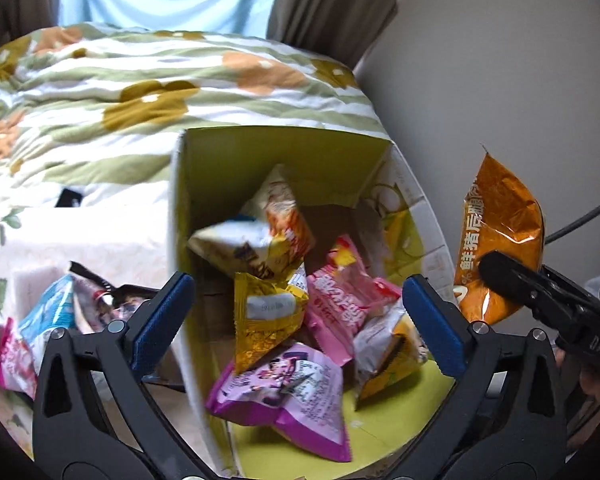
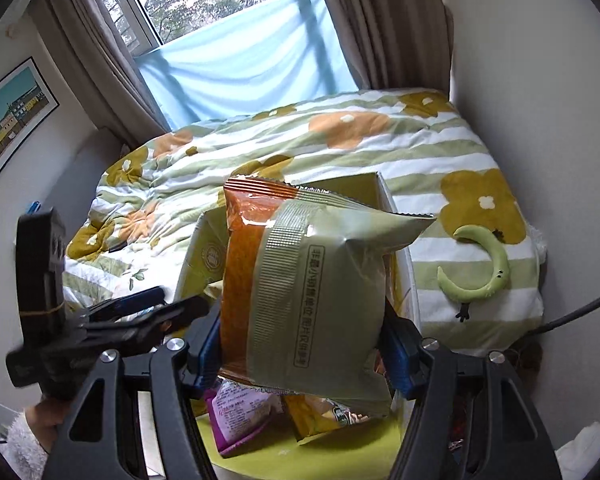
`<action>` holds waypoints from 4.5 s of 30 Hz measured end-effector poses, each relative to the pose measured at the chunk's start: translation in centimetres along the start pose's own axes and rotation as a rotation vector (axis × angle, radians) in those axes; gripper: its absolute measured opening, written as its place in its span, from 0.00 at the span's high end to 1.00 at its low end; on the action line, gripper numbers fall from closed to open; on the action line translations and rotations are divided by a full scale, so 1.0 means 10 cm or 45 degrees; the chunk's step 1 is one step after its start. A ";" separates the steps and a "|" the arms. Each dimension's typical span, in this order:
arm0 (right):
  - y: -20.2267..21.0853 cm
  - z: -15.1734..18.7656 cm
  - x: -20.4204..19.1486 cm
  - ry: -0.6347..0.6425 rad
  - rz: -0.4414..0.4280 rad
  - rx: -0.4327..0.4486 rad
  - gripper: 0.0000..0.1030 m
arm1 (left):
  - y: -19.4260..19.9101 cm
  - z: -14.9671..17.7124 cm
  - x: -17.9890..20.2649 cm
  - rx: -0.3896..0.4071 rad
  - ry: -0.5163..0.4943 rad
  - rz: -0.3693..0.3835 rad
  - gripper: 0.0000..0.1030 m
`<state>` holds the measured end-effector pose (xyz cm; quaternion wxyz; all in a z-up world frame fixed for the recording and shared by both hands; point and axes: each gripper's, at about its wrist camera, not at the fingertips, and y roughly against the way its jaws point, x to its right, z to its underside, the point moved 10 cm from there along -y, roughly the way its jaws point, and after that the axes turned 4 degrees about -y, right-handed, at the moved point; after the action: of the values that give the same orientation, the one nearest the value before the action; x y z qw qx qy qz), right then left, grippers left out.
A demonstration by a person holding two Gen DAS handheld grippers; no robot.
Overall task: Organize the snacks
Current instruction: 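Carry the yellow bag and the green-and-orange bag over the box and drop them, then withdraw both tools from the box back toward the remaining snacks, then grasp the grey MPM bag with the left tool while the right tool grasps the blue bag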
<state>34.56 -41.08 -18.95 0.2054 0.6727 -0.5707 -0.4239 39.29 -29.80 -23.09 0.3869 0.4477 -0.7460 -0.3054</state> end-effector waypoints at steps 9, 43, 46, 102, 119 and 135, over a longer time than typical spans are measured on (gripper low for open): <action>-0.25 0.02 0.08 -0.020 -0.016 -0.059 0.40 | 0.28 0.08 -0.16 0.030 -0.183 -0.238 0.00; -0.25 -0.12 0.07 0.078 0.031 -0.008 0.02 | 0.53 0.20 -0.21 0.060 -0.137 -0.263 0.00; -0.08 -0.13 -0.02 0.102 0.025 0.037 0.02 | 0.73 0.23 -0.21 0.097 -0.118 -0.272 0.00; -1.71 1.79 -2.45 0.248 0.201 -0.001 0.03 | 0.79 1.33 -4.01 -0.229 -0.426 -0.465 0.04; -1.83 1.81 -2.40 0.238 0.181 -0.009 0.03 | 0.39 1.38 -4.21 -0.409 -0.455 -0.434 0.22; -2.02 1.89 -2.41 0.266 0.176 -0.057 0.31 | 0.53 1.30 -4.22 -0.305 -0.383 -0.422 0.45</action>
<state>31.59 -9.18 -36.70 0.3074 0.6675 -0.5814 -0.3491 38.64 11.93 -38.35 0.2664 0.4643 -0.6702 -0.5141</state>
